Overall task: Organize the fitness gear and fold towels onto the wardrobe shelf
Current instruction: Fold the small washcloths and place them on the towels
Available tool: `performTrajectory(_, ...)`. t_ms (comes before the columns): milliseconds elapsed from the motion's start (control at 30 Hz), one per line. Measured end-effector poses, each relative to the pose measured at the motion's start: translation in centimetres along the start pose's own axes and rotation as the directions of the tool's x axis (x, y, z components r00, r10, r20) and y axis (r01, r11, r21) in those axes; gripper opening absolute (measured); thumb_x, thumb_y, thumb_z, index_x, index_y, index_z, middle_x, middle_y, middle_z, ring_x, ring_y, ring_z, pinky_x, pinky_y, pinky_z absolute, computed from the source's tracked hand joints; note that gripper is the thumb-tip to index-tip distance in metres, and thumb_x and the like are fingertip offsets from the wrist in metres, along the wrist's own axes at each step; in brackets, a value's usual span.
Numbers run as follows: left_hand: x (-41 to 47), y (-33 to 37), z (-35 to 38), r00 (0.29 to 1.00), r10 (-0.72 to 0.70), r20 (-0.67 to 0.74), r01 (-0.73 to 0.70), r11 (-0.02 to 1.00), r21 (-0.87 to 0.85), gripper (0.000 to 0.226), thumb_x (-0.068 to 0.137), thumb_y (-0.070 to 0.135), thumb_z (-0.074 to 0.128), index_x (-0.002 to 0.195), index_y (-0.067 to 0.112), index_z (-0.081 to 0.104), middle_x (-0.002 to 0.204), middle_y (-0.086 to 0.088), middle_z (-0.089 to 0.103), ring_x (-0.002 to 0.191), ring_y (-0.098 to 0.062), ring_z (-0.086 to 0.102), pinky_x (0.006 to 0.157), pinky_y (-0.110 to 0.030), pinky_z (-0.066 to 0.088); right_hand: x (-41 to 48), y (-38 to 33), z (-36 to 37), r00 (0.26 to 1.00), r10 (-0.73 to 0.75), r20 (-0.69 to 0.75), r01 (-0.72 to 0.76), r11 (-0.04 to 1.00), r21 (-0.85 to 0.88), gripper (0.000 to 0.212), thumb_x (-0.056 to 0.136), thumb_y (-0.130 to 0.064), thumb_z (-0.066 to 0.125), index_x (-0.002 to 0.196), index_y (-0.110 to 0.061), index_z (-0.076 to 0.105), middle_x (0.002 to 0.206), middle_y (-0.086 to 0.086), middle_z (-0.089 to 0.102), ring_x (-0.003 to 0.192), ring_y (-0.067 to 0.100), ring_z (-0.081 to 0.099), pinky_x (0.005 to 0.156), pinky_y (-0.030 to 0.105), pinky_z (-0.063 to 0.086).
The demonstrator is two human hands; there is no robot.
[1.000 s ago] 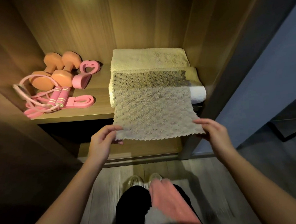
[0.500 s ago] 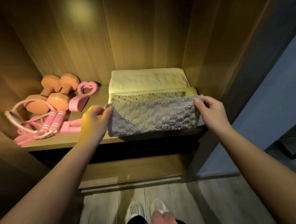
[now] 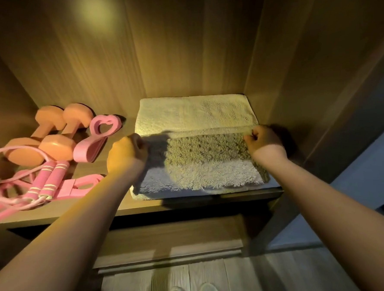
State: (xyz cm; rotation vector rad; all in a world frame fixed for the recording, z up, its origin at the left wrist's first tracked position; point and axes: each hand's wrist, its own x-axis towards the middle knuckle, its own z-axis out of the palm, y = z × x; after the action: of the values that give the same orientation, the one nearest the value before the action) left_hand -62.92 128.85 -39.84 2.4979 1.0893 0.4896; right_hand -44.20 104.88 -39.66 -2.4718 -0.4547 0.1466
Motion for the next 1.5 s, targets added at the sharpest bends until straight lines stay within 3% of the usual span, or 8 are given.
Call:
performTrajectory(433,2.9,-1.0,-0.1,0.979,0.191,0.074,-0.185,0.980,-0.075,0.016,0.087,0.017,0.069,0.091,0.017,0.054,0.085,-0.005,0.064,0.074,-0.023,0.057,0.064,-0.032,0.047,1.8,0.3,0.3,0.993,-0.094,0.069,0.100,0.991,-0.086,0.019,0.096,-0.019,0.053,0.077,-0.015,0.048,0.082,0.003,0.050,0.067,0.017,0.047,0.055,0.026,0.035)
performTrajectory(500,3.0,-0.9,-0.8,0.972,0.146,0.184,-0.128,0.986,-0.107,0.020,0.088,0.020,0.069,0.101,0.014,0.056,0.086,-0.003,0.062,0.078,-0.023,0.059,0.065,-0.034,0.048,1.7,0.1,-0.2,0.992,-0.058,0.116,0.058,0.998,0.004,0.006,0.094,-0.017,0.058,0.095,-0.010,0.056,0.087,0.004,0.053,0.078,0.018,0.049,0.067,0.028,0.041)
performTrajectory(633,2.5,0.0,-2.5,0.959,0.161,0.231,-0.164,0.986,-0.006,0.017,0.089,0.020,0.067,0.100,0.007,0.069,0.090,-0.008,0.064,0.082,-0.023,0.059,0.072,-0.032,0.048,1.3,-0.2,-1.6,0.977,0.029,0.211,-0.051,0.993,0.102,0.044,0.091,-0.018,0.066,0.130,-0.004,0.052,0.125,0.010,0.057,0.104,0.022,0.053,0.085,0.026,0.038)
performTrajectory(767,0.1,0.4,-4.7,0.987,0.064,0.149,-0.005,0.929,-0.369,0.012,0.093,0.009,0.059,0.096,0.014,0.069,0.094,-0.002,0.067,0.088,-0.018,0.059,0.078,-0.030,0.048,-0.8,-0.4,-3.4,0.968,0.061,0.245,-0.144,0.930,0.338,0.043,0.089,-0.021,0.069,0.129,-0.013,0.056,0.119,0.004,0.062,0.099,0.020,0.057,0.083,0.031,0.046)
performTrajectory(900,-4.1,0.5,-7.4,0.993,-0.073,0.093,0.114,0.796,-0.595,0.015,0.090,0.009,0.057,0.095,0.019,0.067,0.089,0.004,0.068,0.088,-0.017,0.062,0.077,-0.032,0.050,-5.2,-0.1,-6.4,0.985,-0.035,0.169,-0.063,0.840,0.539,0.010,0.089,-0.018,0.068,0.096,-0.016,0.060,0.098,0.010,0.067,0.096,0.030,0.064,0.085,0.042,0.051)
performTrajectory(1200,-14.2,2.3,-12.0,0.978,-0.207,-0.032,0.077,0.500,-0.863,0.016,0.097,0.018,0.052,0.093,0.021,0.067,0.101,-0.005,0.065,0.098,-0.020,0.059,0.094,-0.039,0.048,-15.1,0.9,-10.2,0.971,-0.227,0.075,0.084,0.618,0.782,0.016,0.094,-0.021,0.061,0.090,-0.006,0.063,0.089,0.015,0.059,0.084,0.026,0.055,0.074,0.039,0.045)
performTrajectory(1367,-19.1,3.6,-13.6,0.894,-0.117,-0.432,-0.209,0.744,-0.635,0.010,0.101,0.024,0.042,0.099,0.023,0.052,0.081,0.014,0.056,0.073,0.006,0.052,0.057,-0.009,0.036,-21.1,-1.9,-10.5,0.912,-0.250,-0.325,0.405,0.672,0.619,0.024,0.099,-0.028,0.047,0.078,-0.018,0.048,0.064,-0.013,0.048,0.057,0.002,0.042,0.053,0.020,0.034)
performTrajectory(1500,-22.4,2.8,-15.1,0.830,-0.052,-0.556,-0.298,0.800,-0.520,0.010,0.100,0.023,0.044,0.093,0.027,0.050,0.062,0.010,0.048,0.052,0.003,0.045,0.046,-0.018,0.028,-24.5,-2.7,-11.6,0.828,-0.227,-0.513,0.491,0.737,0.465,0.032,0.099,-0.023,0.047,0.069,-0.029,0.037,0.058,-0.011,0.040,0.050,-0.002,0.039,0.047,0.015,0.030)
